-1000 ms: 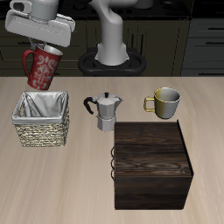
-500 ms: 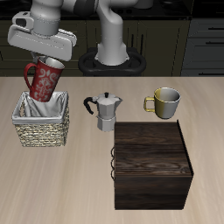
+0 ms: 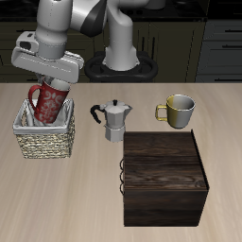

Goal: Place the red mug in the basket

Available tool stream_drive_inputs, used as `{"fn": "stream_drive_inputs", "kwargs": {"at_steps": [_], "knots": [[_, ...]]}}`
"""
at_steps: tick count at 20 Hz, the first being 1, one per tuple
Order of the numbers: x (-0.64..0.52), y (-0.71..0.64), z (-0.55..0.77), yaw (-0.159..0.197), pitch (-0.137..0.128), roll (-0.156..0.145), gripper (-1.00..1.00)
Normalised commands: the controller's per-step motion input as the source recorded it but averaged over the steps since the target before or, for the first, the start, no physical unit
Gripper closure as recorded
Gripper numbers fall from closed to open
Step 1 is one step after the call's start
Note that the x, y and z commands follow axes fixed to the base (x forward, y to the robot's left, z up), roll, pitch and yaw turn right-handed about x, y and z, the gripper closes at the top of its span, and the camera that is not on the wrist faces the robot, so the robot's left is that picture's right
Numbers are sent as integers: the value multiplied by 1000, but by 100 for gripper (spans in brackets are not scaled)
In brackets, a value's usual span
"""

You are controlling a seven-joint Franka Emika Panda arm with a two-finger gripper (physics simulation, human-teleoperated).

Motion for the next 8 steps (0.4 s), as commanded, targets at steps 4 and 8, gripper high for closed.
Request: {"fn": "stream_drive_inputs", "kwargs": {"at_steps": [4,8], "knots": [[81,-159,-306,-81,125,-94,100],[50,2,-276,-14,46,-25,-100]]}}
